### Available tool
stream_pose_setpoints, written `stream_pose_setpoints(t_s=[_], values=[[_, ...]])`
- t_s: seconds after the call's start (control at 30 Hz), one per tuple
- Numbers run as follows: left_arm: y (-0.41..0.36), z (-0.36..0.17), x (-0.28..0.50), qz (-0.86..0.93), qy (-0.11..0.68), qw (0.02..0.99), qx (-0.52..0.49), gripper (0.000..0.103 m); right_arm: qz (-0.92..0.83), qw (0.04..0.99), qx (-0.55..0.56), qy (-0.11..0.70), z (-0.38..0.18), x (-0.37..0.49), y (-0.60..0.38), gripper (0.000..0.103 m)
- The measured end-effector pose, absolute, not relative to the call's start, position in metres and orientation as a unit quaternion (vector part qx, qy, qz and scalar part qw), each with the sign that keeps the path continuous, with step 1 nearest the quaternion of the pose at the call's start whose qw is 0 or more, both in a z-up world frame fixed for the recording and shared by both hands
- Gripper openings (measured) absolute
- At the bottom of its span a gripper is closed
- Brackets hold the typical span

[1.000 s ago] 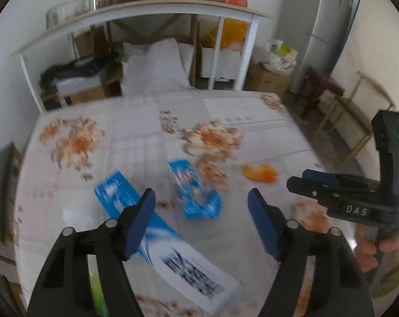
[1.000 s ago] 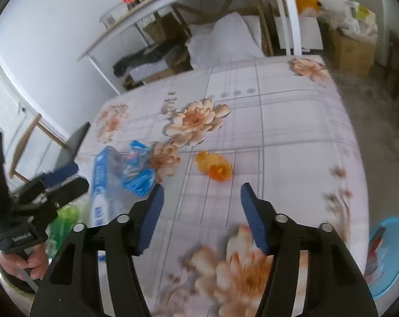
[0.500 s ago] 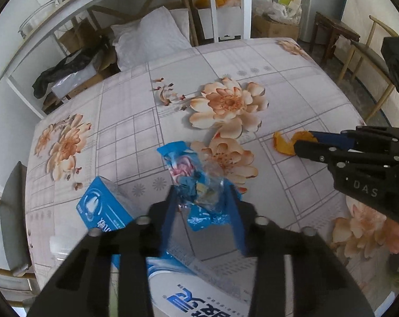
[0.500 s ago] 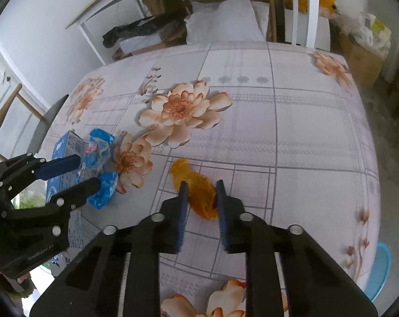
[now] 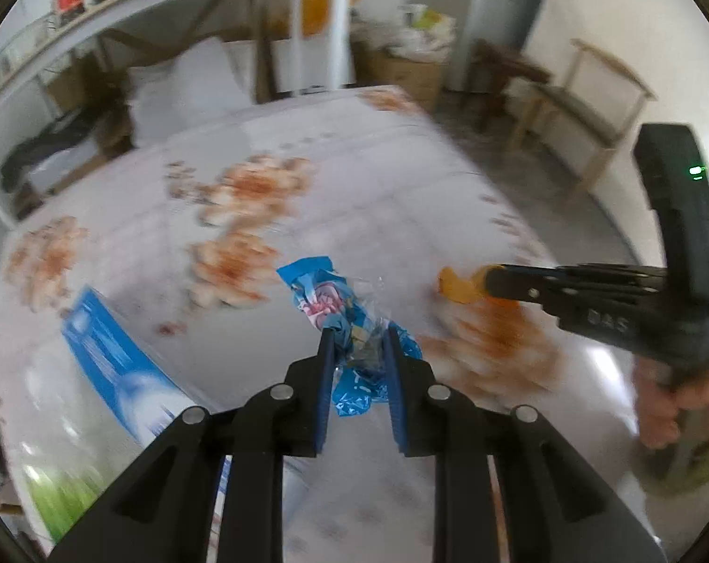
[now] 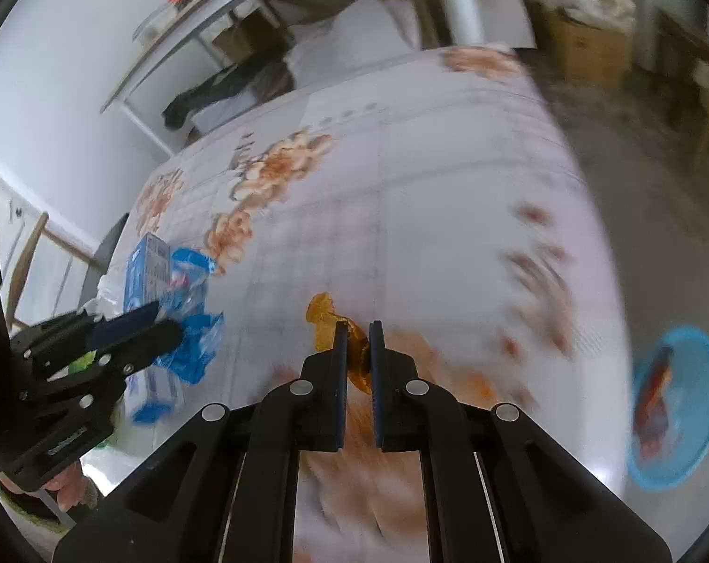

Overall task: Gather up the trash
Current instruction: 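Grasp the blue candy wrapper with the left gripper while the right gripper grasps the orange peel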

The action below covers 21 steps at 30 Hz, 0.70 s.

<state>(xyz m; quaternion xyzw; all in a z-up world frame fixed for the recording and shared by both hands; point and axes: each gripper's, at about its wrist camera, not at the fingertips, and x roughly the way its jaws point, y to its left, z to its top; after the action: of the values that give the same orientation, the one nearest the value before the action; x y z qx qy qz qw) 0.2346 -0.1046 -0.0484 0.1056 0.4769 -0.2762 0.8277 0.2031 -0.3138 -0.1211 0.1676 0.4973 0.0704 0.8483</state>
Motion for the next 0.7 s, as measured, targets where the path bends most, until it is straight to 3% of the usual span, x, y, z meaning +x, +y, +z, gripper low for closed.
stream_pose_setpoints(t_s=[0.37,0.7], values=[[-0.091,-0.06,0.133,-0.319,0.511,0.794,0.083,0.02,0.088,0.836,0.204,0.501,-0.118,0.095,-0.32,0.008],[-0.079,-0.078,0.122,-0.293,0.531,0.792,0.076,0.03,0.068,0.837,0.182,0.511,-0.132,0.077,-0.31,0.015]])
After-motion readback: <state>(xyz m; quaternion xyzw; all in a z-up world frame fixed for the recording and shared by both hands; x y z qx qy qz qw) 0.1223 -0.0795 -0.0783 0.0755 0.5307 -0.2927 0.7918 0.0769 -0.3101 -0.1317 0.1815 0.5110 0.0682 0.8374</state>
